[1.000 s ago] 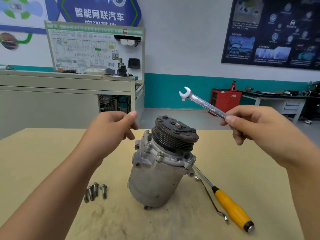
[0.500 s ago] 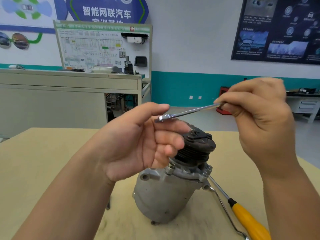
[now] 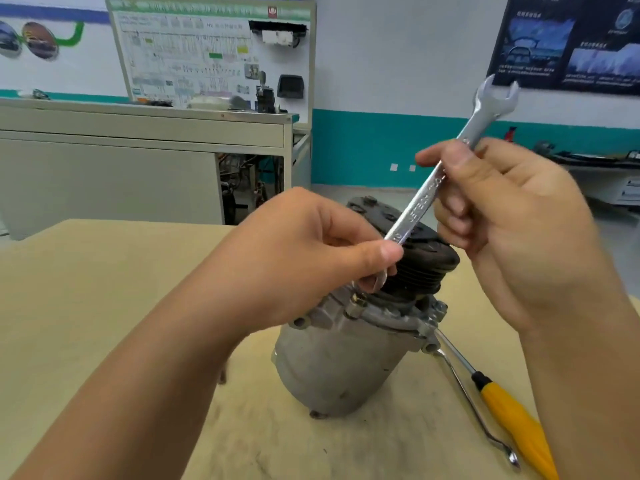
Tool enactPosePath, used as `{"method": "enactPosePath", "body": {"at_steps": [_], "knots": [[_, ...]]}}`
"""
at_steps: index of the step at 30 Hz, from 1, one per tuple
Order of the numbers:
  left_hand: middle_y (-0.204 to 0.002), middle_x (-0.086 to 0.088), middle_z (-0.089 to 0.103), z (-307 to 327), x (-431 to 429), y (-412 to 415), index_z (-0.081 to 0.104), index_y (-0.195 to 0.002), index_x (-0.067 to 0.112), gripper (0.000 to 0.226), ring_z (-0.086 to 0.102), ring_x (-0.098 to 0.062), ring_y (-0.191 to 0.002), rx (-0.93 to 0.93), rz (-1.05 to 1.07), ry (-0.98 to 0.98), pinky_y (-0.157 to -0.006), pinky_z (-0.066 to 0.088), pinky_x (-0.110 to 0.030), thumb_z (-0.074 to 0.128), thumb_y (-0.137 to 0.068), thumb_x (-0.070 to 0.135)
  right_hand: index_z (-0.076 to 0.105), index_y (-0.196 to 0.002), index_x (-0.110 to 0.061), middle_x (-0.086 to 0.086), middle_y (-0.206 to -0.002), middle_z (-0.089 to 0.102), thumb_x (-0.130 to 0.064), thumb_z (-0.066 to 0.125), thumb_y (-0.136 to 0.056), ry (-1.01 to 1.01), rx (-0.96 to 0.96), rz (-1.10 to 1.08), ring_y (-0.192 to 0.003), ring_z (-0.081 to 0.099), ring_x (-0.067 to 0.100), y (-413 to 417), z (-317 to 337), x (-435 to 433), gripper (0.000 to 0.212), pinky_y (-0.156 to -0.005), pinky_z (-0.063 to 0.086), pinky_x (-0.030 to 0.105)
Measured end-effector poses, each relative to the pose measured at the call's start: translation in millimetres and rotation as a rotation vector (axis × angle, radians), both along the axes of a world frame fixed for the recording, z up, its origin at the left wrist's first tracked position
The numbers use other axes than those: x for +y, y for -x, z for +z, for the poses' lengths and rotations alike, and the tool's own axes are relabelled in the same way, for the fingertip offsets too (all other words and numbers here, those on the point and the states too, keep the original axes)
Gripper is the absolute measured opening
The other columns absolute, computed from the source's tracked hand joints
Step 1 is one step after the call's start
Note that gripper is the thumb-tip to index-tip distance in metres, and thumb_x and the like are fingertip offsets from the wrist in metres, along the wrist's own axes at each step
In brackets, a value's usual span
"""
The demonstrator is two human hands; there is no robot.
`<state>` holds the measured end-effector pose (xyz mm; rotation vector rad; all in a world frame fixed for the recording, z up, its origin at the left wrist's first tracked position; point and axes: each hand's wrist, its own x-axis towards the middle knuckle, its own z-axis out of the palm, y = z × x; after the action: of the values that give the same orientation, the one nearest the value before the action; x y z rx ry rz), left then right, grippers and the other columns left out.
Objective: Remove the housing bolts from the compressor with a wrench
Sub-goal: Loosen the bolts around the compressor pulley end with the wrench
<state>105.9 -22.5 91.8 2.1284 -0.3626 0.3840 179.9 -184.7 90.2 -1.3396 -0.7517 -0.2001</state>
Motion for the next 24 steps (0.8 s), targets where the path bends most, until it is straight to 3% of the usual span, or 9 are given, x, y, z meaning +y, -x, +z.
{"method": "enactPosePath", "body": {"at_steps": [3, 6, 10, 12, 15, 21, 24], "knots": [[-0.067, 0.005, 0.069, -1, 4, -2, 0.072, -0.070, 0.046, 0.030, 0.062, -0.021, -0.061, -0.021, 0.039, -0.074, -0.050, 0.048, -0.024, 0.057, -0.053, 0.066, 0.063, -0.077, -0.019, -0.007, -0.048, 0.044, -0.025, 0.055, -0.086, -0.020, -0.037, 0.015, -0.045, 0.035, 0.010, 0, -1, 2, 0.014, -0.042, 0.030, 0.018], [-0.062, 0.016, 0.064, -2, 7, -5, 0.072, -0.068, 0.047, 0.028, 0.050, 0.000, -0.051, -0.021, 0.052, -0.064, -0.045, 0.038, -0.010, 0.060, -0.049, 0.064, 0.060, -0.078, -0.019, -0.009, -0.050, 0.048, -0.021, 0.055, -0.086, 0.018, -0.133, -0.002, -0.046, 0.040, 0.009, 0, -1, 1, 0.010, -0.043, 0.032, 0.016], [-0.065, 0.015, 0.068, -8, 12, -13, 0.074, -0.066, 0.043, 0.031, 0.057, 0.002, -0.061, 0.031, 0.016, 0.018, -0.061, 0.043, -0.019, 0.064, -0.044, 0.062, 0.066, -0.073, -0.024, -0.004, -0.059, 0.059, -0.014, 0.063, -0.083, 0.037, -0.184, 0.079, -0.049, 0.052, 0.007, -2, 0, -5, 0.015, -0.047, 0.042, 0.016], [-0.065, 0.012, 0.070, -10, 13, -16, 0.075, -0.065, 0.042, 0.031, 0.060, 0.001, -0.061, 0.040, 0.015, 0.031, -0.058, 0.046, -0.016, 0.065, -0.043, 0.061, 0.068, -0.072, -0.023, -0.004, -0.060, 0.061, -0.015, 0.067, -0.081, 0.081, -0.209, 0.099, -0.051, 0.057, 0.009, -4, 1, -11, 0.012, -0.050, 0.045, 0.019], [-0.061, 0.009, 0.069, -12, 10, -17, 0.074, -0.062, 0.040, 0.028, 0.060, -0.003, -0.057, 0.054, 0.010, 0.071, -0.053, 0.046, -0.013, 0.068, -0.042, 0.058, 0.069, -0.070, -0.024, -0.005, -0.058, 0.062, -0.023, 0.064, -0.075, 0.156, -0.240, 0.083, -0.053, 0.057, 0.011, -10, 2, -21, 0.007, -0.048, 0.038, 0.026], [-0.063, 0.007, 0.070, -13, 3, -17, 0.074, -0.061, 0.042, 0.031, 0.061, -0.006, -0.061, 0.057, 0.050, 0.072, -0.063, 0.052, -0.028, 0.066, -0.040, 0.064, 0.070, -0.068, -0.022, -0.001, -0.056, 0.063, -0.019, 0.069, -0.073, 0.204, -0.232, 0.096, -0.053, 0.057, 0.013, -18, 2, -34, 0.006, -0.044, 0.033, 0.022], [-0.068, 0.002, 0.071, -13, 0, -16, 0.073, -0.061, 0.043, 0.032, 0.063, -0.018, -0.065, 0.056, 0.066, 0.058, -0.068, 0.056, -0.041, 0.065, -0.039, 0.065, 0.071, -0.069, -0.022, -0.002, -0.057, 0.063, -0.019, 0.067, -0.076, 0.231, -0.236, 0.090, -0.055, 0.057, 0.015, -20, 1, -37, 0.009, -0.047, 0.038, 0.024]]}}
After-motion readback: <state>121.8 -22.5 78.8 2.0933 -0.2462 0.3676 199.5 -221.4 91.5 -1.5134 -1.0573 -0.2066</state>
